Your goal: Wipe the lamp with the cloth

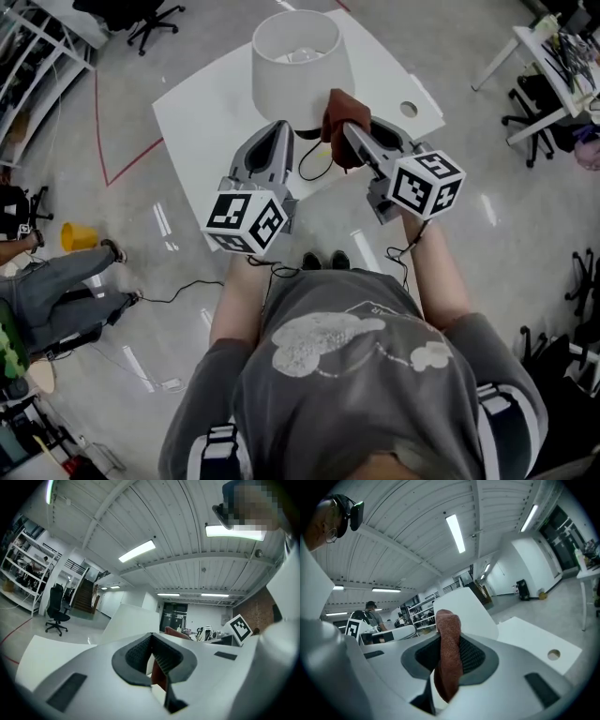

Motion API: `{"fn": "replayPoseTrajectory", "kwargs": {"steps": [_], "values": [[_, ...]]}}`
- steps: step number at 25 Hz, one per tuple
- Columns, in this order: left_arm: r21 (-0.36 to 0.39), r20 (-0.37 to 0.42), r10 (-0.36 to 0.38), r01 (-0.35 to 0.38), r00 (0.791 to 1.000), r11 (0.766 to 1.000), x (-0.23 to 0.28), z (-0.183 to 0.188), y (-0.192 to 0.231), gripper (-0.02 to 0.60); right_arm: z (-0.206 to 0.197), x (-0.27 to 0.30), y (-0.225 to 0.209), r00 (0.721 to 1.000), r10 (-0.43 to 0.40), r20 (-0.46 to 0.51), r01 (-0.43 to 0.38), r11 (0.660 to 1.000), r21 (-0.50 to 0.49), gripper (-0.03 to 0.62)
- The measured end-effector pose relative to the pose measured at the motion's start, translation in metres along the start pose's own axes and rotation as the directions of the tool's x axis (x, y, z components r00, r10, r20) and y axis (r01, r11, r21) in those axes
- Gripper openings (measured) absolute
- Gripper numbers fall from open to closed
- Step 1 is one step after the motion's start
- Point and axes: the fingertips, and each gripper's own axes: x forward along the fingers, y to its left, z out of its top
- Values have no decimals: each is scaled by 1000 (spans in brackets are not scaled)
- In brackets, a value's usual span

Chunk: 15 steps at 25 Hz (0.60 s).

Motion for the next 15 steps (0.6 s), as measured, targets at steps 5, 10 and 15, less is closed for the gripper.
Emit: {"fn": "replayPoseTrajectory", "kwargs": {"steps": [5,10,15], "values": [[31,47,-61,59,997,998,13,24,-10,8,42,-4,1,997,-16,75,21,998,-61,91],[29,61,-83,81,995,996,26,32,-16,8,78,-7,-10,991,-28,128,40,995,-88,91],[38,66,-59,56,996,998,29,24,-22,8,81,-3,-23,992,8,122,6,993,-115,91]]}}
